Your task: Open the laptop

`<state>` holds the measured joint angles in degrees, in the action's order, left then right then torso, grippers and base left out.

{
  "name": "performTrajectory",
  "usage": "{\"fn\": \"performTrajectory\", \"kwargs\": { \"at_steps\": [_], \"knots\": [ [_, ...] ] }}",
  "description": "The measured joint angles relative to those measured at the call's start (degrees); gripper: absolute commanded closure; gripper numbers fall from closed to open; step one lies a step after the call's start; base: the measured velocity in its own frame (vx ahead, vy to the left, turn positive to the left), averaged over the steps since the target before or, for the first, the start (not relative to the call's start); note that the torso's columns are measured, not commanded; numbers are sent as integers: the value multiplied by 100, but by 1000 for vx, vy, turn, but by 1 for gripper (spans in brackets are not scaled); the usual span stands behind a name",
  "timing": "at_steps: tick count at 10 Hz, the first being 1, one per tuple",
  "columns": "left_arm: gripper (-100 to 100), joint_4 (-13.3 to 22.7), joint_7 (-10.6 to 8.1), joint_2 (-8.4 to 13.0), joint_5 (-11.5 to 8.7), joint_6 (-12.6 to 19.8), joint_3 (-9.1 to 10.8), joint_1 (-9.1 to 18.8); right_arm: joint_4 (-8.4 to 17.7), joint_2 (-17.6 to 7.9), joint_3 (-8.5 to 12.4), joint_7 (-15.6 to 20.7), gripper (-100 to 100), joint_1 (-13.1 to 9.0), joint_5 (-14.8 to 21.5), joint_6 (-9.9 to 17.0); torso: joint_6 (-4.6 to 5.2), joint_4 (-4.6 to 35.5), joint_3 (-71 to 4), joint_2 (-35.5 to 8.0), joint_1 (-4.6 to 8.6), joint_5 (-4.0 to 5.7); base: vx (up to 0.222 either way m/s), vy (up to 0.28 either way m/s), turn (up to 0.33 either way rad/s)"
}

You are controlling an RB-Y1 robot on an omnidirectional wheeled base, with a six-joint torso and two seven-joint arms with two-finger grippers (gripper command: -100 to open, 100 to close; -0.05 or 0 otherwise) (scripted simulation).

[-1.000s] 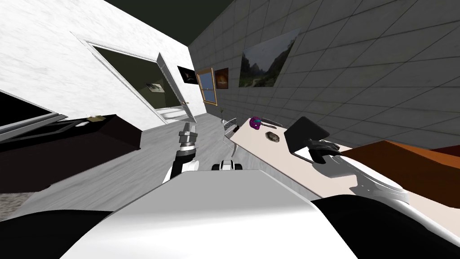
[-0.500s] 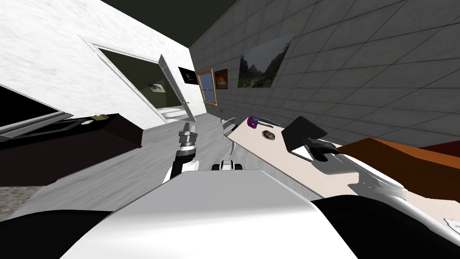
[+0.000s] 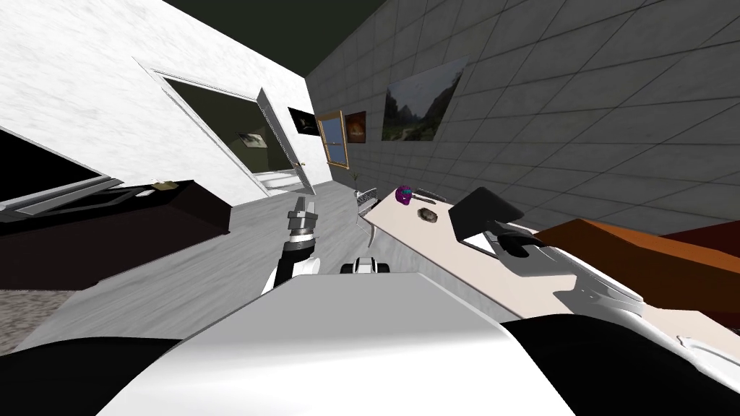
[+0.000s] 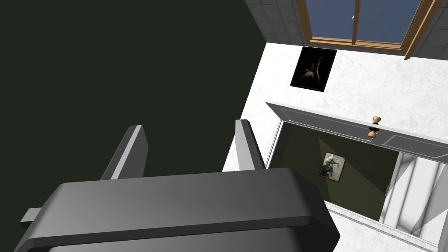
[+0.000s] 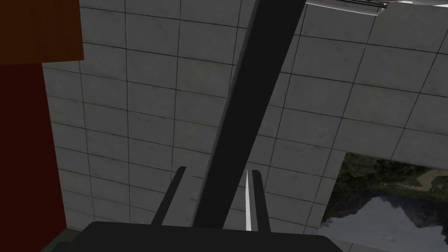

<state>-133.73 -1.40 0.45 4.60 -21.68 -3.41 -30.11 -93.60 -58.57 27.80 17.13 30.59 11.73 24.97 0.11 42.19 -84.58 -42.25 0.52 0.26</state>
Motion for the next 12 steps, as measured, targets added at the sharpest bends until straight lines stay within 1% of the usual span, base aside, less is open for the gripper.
{"fn": "performTrajectory", "kwargs": {
  "at_steps": [1,3,4,6,7,8,10,11,12],
  "knots": [
    [0,0,0,0,0,0,0,0,163,60,-42,-116,100,-160,-129,-121,2,3,4,-4,12,6,-97,-97,43],
    [0,0,0,0,0,0,0,0,246,244,7,-319,100,-291,-340,-280,19,-8,9,-4,14,29,-104,-123,25],
    [0,0,0,0,0,0,0,0,346,350,-30,-413,100,-449,-407,-352,16,-14,6,4,25,41,-92,-91,23],
    [0,0,0,0,0,0,0,-1,507,451,-46,-571,100,-623,-584,-463,6,-25,-3,20,3,46,-54,-44,-3],
    [0,1,0,0,0,0,0,-1,511,447,-36,-593,100,-636,-597,-470,-9,-20,-15,32,-24,17,-45,-68,-32],
    [0,0,0,0,0,0,0,-1,704,563,-53,-639,100,-802,-616,-616,-20,-22,-17,35,-11,20,-68,-97,-12],
    [0,0,0,0,0,0,0,-1,751,839,-10,-773,100,-889,-712,-795,-28,-24,-8,27,-13,36,-58,-75,-9],
    [0,0,0,0,0,0,0,-1,877,887,-48,-804,100,-986,-726,-872,-33,-26,-16,38,-20,30,-42,-55,-14],
    [0,0,0,0,0,0,0,-1,1057,1024,-59,-819,100,-1120,-683,-1018,-36,-34,-20,47,-19,41,-43,-64,-21]
  ]
}}
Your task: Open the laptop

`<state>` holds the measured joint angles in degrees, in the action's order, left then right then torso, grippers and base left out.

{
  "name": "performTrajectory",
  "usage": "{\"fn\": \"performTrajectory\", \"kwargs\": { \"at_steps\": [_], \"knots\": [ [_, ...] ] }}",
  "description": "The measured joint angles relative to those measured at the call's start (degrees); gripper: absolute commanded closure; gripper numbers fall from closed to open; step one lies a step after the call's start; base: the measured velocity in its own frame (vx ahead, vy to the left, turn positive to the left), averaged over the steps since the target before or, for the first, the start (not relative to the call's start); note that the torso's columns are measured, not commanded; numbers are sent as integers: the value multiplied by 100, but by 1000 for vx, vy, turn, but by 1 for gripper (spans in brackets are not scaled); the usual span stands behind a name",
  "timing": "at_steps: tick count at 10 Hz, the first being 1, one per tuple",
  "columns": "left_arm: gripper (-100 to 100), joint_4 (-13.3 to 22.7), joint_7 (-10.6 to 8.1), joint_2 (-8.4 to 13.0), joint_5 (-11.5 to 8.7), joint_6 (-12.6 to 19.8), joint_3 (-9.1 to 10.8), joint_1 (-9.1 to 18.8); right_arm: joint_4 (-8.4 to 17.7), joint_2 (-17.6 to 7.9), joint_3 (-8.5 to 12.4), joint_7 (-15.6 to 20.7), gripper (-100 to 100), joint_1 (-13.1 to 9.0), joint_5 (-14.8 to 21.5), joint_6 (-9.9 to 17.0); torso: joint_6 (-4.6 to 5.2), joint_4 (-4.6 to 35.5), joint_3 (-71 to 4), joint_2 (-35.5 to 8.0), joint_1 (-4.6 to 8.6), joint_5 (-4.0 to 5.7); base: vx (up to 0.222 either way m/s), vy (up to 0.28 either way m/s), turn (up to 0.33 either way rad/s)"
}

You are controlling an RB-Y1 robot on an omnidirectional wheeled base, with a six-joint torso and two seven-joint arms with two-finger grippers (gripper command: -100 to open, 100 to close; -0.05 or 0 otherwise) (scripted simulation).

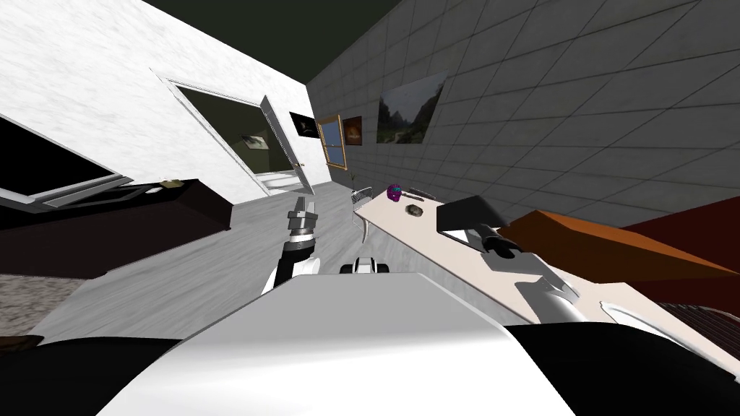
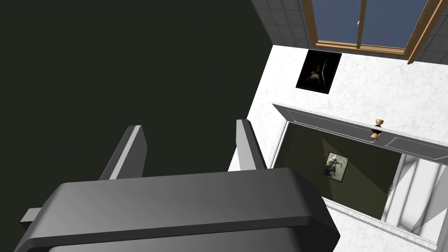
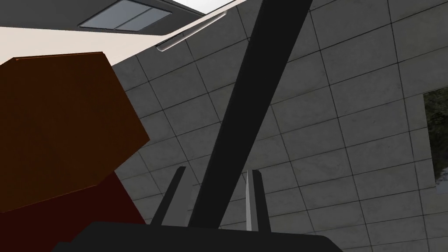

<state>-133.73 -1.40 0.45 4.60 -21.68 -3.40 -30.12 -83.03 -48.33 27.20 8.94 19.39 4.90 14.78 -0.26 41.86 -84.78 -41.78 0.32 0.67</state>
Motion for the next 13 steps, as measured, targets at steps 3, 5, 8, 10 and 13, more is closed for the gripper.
{"fn": "performTrajectory", "kwargs": {
  "at_steps": [3,5,8,10,13],
  "knots": [
    [0,0,0,0,0,0,0,0,215,282,-42,-170,100,-174,-172,-243,-21,2,-1,2,1,-1,-63,-74,-14],
    [0,0,0,0,0,0,0,0,421,540,-66,-273,100,-346,-230,-464,-20,-2,-5,8,-6,3,-50,-52,-4],
    [0,0,0,0,0,0,0,0,586,832,-56,-360,-100,-460,-284,-718,-7,19,-3,-6,-9,-41,-18,-49,-23],
    [0,0,0,0,0,0,-1,0,418,655,-37,-420,-100,-389,-405,-523,20,39,16,-42,-46,-70,-21,15,31],
    [0,0,0,-1,0,0,-1,0,106,467,-2,-490,-100,-257,-549,-174,26,52,27,-64,-53,-86,-19,13,28]
  ]
}}
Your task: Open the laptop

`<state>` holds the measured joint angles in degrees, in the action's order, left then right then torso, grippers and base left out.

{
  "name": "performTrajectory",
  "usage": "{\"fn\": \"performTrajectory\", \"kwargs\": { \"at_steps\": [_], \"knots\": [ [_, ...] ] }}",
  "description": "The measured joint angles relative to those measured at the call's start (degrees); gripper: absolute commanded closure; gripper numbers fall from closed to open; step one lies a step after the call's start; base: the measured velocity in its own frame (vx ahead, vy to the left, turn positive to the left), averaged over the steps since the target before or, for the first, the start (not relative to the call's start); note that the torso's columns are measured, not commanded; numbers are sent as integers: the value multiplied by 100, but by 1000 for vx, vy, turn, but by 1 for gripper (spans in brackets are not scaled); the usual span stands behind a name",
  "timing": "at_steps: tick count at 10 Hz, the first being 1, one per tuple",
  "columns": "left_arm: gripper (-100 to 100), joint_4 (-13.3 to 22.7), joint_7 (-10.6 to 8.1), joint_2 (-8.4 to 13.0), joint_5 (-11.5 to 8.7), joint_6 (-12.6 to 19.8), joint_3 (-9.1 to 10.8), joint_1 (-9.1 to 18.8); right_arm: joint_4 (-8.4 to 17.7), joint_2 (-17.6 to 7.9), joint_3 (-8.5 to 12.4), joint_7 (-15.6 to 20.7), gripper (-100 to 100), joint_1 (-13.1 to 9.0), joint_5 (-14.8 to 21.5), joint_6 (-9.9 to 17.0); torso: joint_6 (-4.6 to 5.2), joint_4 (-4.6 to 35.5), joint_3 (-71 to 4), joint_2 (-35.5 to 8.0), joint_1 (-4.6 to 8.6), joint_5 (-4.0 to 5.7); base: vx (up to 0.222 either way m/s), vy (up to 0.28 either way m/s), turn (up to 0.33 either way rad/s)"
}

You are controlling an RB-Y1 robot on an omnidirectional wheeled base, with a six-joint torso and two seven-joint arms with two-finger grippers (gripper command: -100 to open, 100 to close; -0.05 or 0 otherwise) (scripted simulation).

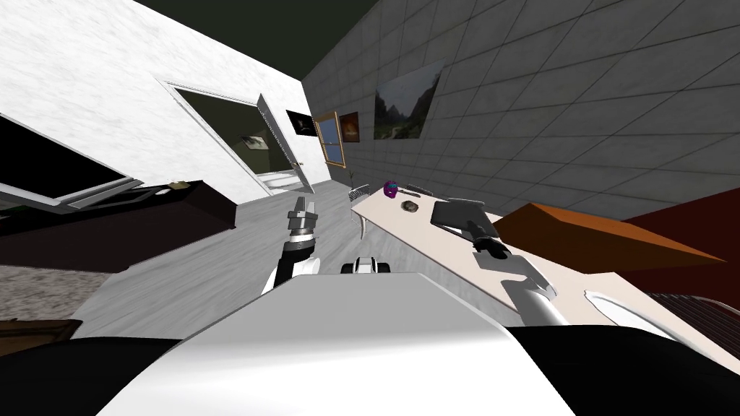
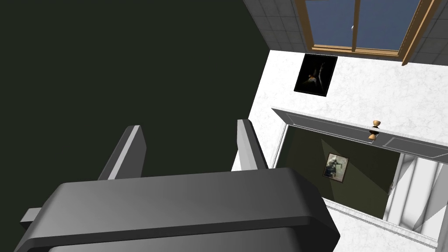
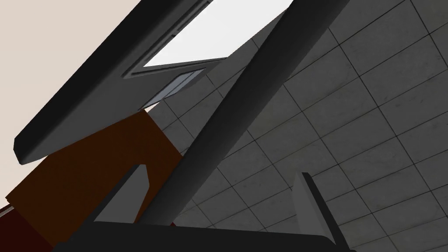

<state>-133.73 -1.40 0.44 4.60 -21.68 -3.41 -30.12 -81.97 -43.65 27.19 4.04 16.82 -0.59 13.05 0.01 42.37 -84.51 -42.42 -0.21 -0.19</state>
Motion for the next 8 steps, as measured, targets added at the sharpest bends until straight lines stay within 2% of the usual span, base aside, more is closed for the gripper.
{"fn": "performTrajectory", "kwargs": {
  "at_steps": [2,3,8],
  "knots": [
    [0,0,0,0,0,0,0,0,-176,-265,30,-91,-100,112,-181,229,1,-3,0,3,11,10,-23,6,21],
    [0,0,0,0,0,0,0,0,-185,-271,31,-97,0,115,-187,250,1,-7,-5,12,18,15,0,0,0],
    [0,0,0,0,0,0,0,0,-169,-249,12,-100,0,128,-191,261,-1,-5,-4,8,8,8,0,0,0]
  ]
}}
